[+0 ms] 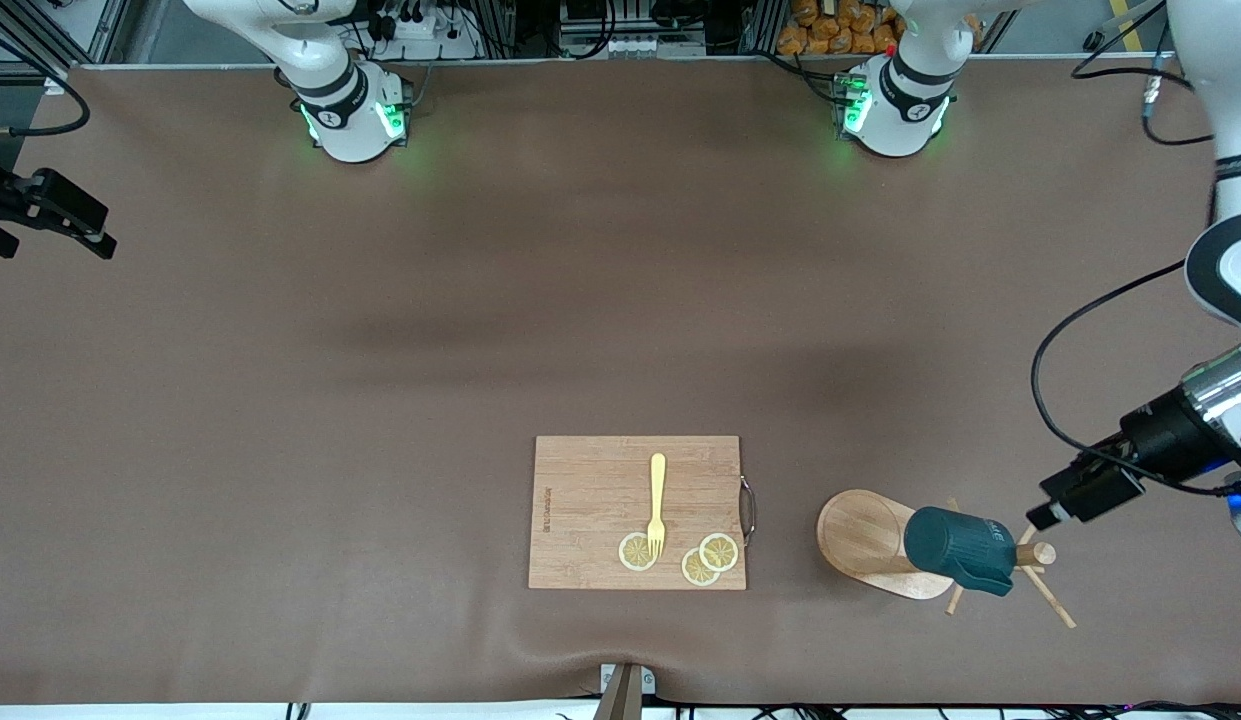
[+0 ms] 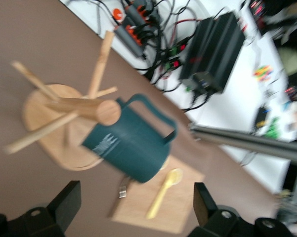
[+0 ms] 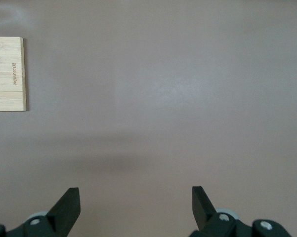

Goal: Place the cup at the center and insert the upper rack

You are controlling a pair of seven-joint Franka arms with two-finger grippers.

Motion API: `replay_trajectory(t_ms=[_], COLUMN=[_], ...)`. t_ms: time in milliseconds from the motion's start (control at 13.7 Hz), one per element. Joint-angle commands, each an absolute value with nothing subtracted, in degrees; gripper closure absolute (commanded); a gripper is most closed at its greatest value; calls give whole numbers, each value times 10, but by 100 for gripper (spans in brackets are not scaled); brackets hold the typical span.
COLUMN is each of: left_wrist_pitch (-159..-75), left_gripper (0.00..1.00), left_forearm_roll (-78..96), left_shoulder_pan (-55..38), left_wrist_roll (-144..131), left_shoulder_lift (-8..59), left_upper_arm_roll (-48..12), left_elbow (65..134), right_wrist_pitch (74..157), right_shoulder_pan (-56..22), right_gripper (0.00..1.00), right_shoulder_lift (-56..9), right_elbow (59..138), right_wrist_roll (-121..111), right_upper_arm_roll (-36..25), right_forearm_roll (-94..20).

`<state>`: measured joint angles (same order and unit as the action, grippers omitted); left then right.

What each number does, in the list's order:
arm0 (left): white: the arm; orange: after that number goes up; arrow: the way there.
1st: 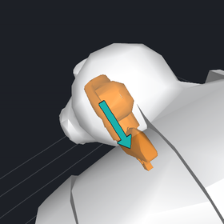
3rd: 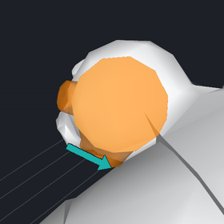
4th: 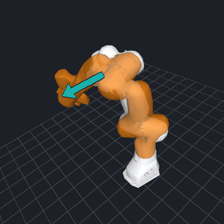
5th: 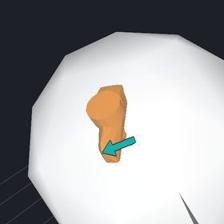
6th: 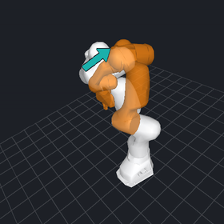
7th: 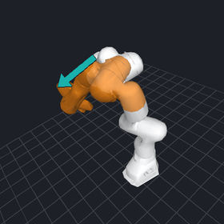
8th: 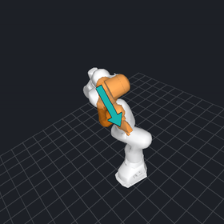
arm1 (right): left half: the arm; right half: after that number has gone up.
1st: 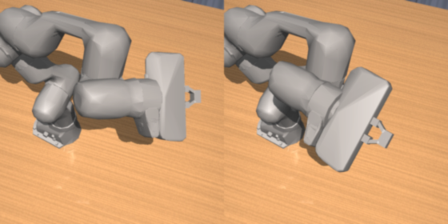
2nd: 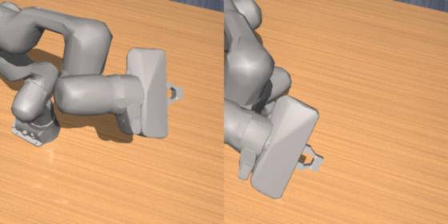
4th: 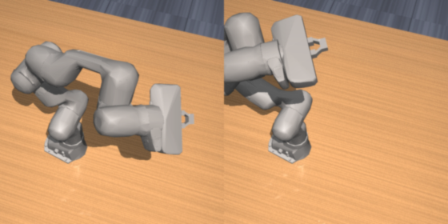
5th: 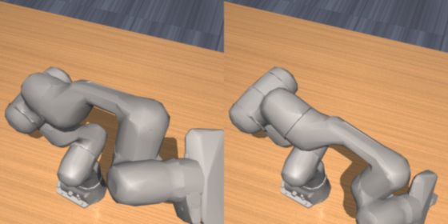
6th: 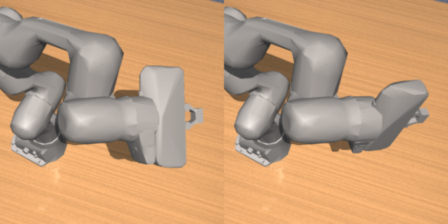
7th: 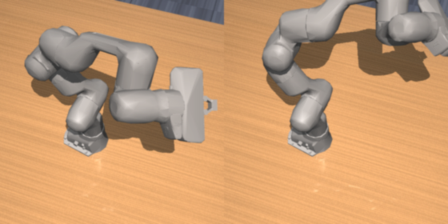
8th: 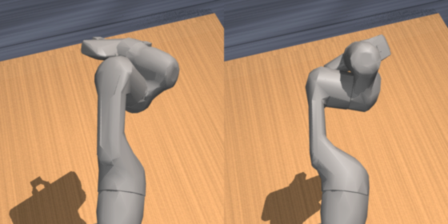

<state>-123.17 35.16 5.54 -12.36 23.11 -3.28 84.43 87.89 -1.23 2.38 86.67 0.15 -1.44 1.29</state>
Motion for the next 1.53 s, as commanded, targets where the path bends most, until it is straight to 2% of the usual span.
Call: replay_trajectory(t_ms=[0, 365, 657, 1095, 1460], left_wrist_pitch=[-1199, -1157, -1061, -933, -890], left_gripper=[0, 0, 0, 0, 0], left_forearm_roll=[232, 83, -14, -46, -37], left_shoulder_pan=[57, 50, 50, 51, 29], left_wrist_roll=[-123, -120, -118, -60, 10], left_shoulder_lift=[189, 123, 95, 67, 26], left_upper_arm_roll=[-35, -40, -80, -134, -128], left_elbow=[860, 910, 910, 908, 913], right_wrist_pitch=[875, 875, 875, 875, 875], right_shoulder_pan=[-11, -11, -10, -10, -11], right_gripper=[0, 0, 0, 0, 0], right_shoulder_lift=[25, 24, 25, 25, 25], right_elbow=[864, 864, 865, 864, 863], right_wrist_roll=[4, 3, 4, 4, 4], right_upper_arm_roll=[-14, -15, -15, -15, -15], right_forearm_roll=[17, 17, 17, 17, 17])
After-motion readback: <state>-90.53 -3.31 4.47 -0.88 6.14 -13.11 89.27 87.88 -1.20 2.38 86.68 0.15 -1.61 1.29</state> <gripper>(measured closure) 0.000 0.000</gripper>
